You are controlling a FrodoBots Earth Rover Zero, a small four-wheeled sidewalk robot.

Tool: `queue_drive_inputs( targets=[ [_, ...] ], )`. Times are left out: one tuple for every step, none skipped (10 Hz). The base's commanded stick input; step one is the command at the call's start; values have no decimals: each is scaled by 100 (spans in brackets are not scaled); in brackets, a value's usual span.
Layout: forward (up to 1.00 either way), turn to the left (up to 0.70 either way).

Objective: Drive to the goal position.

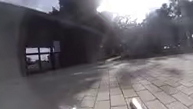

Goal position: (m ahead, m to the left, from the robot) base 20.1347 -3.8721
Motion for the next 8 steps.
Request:
queue_drive_inputs(
  targets=[
    [50, 0],
    [50, 0],
    [50, 0],
    [50, 0],
    [50, 0],
    [50, 0],
    [50, 0],
    [50, 0]
  ],
)
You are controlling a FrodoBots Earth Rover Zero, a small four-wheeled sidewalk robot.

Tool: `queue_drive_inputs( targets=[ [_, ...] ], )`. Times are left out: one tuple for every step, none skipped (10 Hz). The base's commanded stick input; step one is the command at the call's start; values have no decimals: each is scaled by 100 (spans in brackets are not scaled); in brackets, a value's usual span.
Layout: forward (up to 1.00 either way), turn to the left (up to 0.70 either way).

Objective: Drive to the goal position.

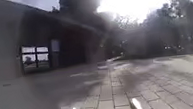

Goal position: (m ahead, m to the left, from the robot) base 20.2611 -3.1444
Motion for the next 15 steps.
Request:
queue_drive_inputs(
  targets=[
    [50, 0],
    [50, 0],
    [50, 0],
    [50, 0],
    [50, 0],
    [50, 0],
    [50, 0],
    [50, 0],
    [50, 0],
    [50, 0],
    [50, 0],
    [50, -50],
    [50, -50],
    [50, 0],
    [50, 0]
  ],
)
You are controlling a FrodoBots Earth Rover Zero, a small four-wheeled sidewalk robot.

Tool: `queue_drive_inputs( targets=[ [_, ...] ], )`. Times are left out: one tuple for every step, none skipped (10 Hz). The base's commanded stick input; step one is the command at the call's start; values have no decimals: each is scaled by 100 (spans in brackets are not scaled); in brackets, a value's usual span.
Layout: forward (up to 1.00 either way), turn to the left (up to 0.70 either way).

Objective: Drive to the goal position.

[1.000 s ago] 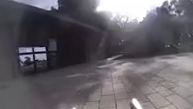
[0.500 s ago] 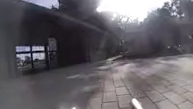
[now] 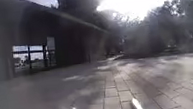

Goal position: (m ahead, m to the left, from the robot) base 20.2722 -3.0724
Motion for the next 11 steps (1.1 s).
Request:
queue_drive_inputs(
  targets=[
    [50, -30],
    [50, -39],
    [50, -48],
    [50, -34],
    [50, -15],
    [50, 0],
    [50, 0],
    [50, 0],
    [50, 0],
    [50, 0],
    [50, 0]
  ],
)
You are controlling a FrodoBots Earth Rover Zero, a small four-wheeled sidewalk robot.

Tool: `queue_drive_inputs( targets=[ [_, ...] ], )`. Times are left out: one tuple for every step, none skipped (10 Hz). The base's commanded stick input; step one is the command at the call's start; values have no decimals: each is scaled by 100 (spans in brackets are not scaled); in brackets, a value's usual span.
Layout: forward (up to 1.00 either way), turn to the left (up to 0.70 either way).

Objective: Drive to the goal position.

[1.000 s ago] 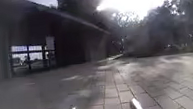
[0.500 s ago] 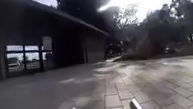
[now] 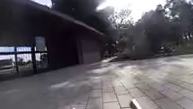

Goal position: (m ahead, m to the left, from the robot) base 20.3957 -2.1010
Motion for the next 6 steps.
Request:
queue_drive_inputs(
  targets=[
    [50, 0],
    [50, 0],
    [50, 0],
    [50, 0],
    [50, 0],
    [50, 0]
  ],
)
